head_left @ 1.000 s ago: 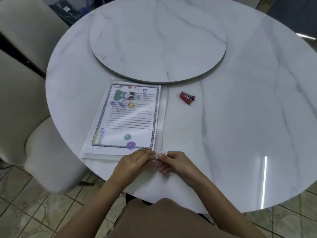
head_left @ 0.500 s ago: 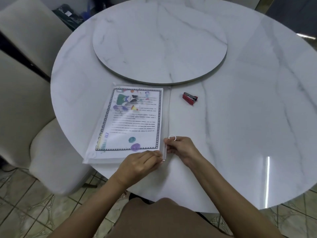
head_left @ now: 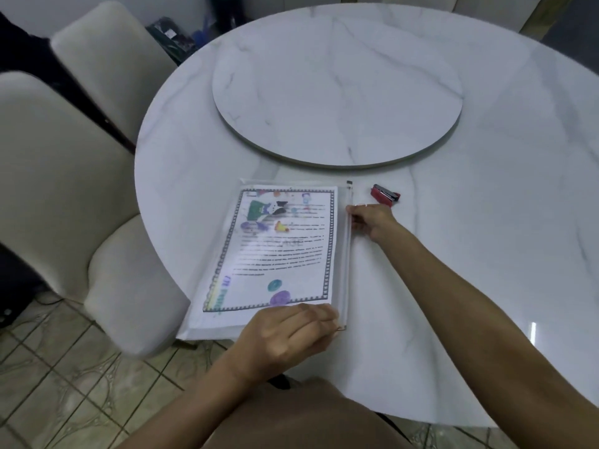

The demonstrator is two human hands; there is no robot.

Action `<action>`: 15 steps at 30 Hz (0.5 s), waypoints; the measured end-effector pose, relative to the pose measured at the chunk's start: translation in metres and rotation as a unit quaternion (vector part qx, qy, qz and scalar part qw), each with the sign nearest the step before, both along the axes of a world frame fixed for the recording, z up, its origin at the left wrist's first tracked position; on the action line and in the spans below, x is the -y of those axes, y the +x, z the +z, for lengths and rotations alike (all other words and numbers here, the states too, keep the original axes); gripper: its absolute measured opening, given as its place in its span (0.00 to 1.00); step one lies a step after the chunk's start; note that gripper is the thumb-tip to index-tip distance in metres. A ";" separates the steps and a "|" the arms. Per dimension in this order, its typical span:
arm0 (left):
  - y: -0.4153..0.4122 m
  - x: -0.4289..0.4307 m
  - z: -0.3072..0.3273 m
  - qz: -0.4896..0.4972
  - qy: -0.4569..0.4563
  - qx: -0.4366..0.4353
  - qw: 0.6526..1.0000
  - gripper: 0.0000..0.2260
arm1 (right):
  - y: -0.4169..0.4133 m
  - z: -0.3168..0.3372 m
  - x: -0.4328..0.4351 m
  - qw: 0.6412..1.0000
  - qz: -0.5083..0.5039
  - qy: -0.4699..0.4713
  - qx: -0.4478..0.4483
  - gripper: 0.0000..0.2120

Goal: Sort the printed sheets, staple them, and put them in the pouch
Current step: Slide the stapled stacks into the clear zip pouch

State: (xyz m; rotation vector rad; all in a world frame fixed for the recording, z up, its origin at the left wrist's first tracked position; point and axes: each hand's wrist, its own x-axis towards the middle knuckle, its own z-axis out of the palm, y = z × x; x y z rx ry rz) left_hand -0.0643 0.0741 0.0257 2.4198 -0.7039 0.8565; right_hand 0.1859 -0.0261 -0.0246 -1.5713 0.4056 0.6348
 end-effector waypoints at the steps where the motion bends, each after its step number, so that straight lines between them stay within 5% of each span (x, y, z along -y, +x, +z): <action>1: -0.002 0.002 0.004 -0.002 -0.004 0.003 1.000 0.04 | 0.006 -0.001 -0.001 1.000 -0.010 -0.003 0.006 0.11; 7: -0.004 0.014 0.010 0.006 -0.012 0.005 1.000 0.03 | 0.016 -0.002 -0.006 0.993 -0.093 -0.006 0.072 0.15; 12: 0.002 0.011 -0.020 -0.031 0.086 -0.145 0.985 0.13 | 0.014 0.001 0.001 0.987 -0.046 -0.033 0.148 0.08; 15: 0.015 -0.011 -0.032 0.066 0.058 -0.227 0.970 0.18 | 0.012 0.004 0.016 0.983 -0.039 -0.025 0.179 0.10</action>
